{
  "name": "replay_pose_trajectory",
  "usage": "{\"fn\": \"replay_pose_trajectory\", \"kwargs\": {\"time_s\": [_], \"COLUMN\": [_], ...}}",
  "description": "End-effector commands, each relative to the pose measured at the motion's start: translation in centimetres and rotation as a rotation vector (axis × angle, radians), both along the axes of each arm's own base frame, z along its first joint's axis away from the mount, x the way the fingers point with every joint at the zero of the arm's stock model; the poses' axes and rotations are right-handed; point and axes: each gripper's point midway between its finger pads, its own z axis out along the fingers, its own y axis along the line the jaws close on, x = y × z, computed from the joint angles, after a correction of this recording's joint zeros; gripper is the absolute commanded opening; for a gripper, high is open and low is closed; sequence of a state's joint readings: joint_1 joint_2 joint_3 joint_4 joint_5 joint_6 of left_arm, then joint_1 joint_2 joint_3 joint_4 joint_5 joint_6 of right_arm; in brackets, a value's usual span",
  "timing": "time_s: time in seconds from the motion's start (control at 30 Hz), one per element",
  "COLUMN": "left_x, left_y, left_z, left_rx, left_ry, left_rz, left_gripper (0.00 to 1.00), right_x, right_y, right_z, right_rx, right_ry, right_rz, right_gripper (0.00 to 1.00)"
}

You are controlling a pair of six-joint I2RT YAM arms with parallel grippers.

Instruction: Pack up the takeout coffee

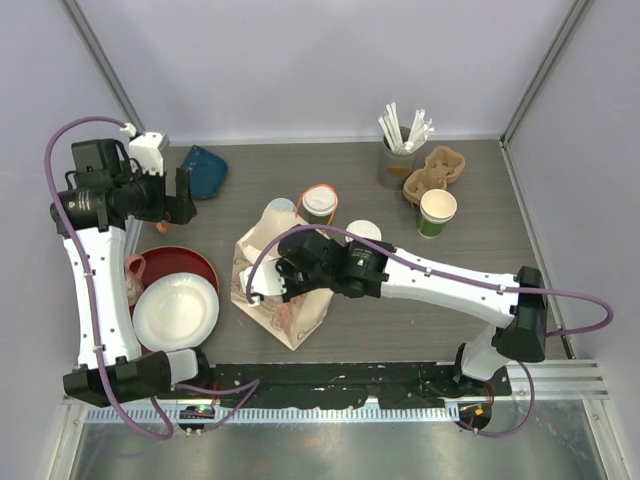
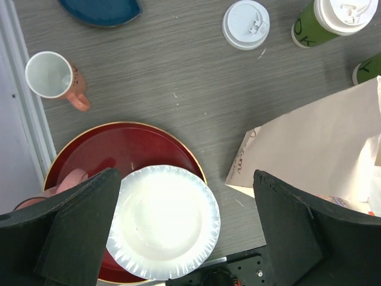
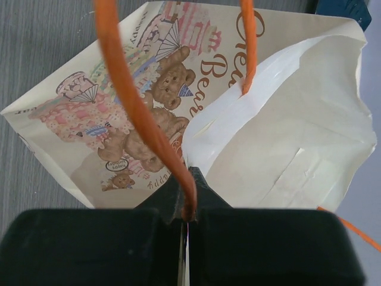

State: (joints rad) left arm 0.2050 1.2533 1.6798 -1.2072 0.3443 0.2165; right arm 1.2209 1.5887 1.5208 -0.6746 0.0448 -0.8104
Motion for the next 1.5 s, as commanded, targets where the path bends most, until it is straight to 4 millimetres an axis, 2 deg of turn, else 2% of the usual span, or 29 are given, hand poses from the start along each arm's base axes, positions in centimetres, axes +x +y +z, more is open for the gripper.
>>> {"fn": "replay_pose_trajectory", "kwargs": {"time_s": [0.0,0.07,0.17,0.23,0.33,0.5,0.57,0.8,0.93,0.97,1.07,1.13,1.17,1.27,1.33,1.4,1.47], "left_x": [-0.6,-0.6,-0.5,-0.3,-0.3,-0.5,-0.9,-3.4,-3.7,-3.4,-2.9,-2.8,-2.7,-2.6,-2.5,-2.4,-2.1], "left_y": [-0.9,-0.9,-0.9,-0.8,-0.8,-1.2,-1.7,-5.6,-6.2,-6.1,-6.1,-6.3,-6.3,-6.1,-6.1,-6.1,-6.0], "left_z": [0.4,0.5,0.8,0.7,0.5,0.3,0.4,0.9,0.6,0.6,0.4,0.5,0.5,0.6,0.7,0.9,1.0], "left_rx": [-0.022,-0.021,-0.015,-0.013,-0.016,-0.032,-0.050,-0.165,-0.152,-0.152,-0.155,-0.159,-0.157,-0.145,-0.143,-0.141,-0.143], "left_ry": [-0.015,-0.021,-0.033,-0.032,-0.026,-0.022,-0.019,-0.020,-0.031,-0.031,-0.024,-0.025,-0.027,-0.031,-0.032,-0.035,-0.038], "left_rz": [-0.049,-0.050,-0.051,-0.051,-0.050,-0.063,-0.085,-0.298,-0.343,-0.333,-0.321,-0.323,-0.322,-0.316,-0.317,-0.316,-0.312], "left_gripper": [0.98,0.98,0.98,0.98,0.98,0.98,0.97,0.85,0.87,0.88,0.88,0.88,0.88,0.88,0.88,0.89,0.89], "right_x": [-1.0,-1.5,-2.5,-2.7,-2.9,-3.0,-3.2,-4.0,-4.2,-4.1,-4.4,-4.5,-5.3,-5.9,-6.4,-7.1,-6.8], "right_y": [0.1,0.3,1.0,1.6,1.6,1.1,1.2,0.9,0.5,0.5,0.6,0.9,1.1,1.2,1.3,1.3,0.5], "right_z": [1.6,1.5,3.2,5.1,5.8,5.7,4.7,1.9,2.1,2.6,3.6,4.6,4.7,6.7,9.6,12.9,16.7], "right_rx": [0.061,0.055,0.085,0.115,0.081,0.023,0.002,-0.018,-0.005,0.014,0.050,0.083,0.092,0.141,0.221,0.320,0.435], "right_ry": [-0.018,-0.020,-0.043,-0.056,-0.058,-0.066,-0.045,0.017,0.027,0.021,0.033,0.044,0.084,0.115,0.137,0.170,0.181], "right_rz": [0.019,0.030,0.046,0.051,0.063,0.091,0.098,0.090,0.083,0.082,0.086,0.074,0.089,0.096,0.094,0.097,0.067], "right_gripper": [0.01,0.01,0.01,0.01,0.01,0.01,0.01,0.01,0.02,0.03,0.10,0.30,0.44,0.56,0.59,0.70,0.82]}}
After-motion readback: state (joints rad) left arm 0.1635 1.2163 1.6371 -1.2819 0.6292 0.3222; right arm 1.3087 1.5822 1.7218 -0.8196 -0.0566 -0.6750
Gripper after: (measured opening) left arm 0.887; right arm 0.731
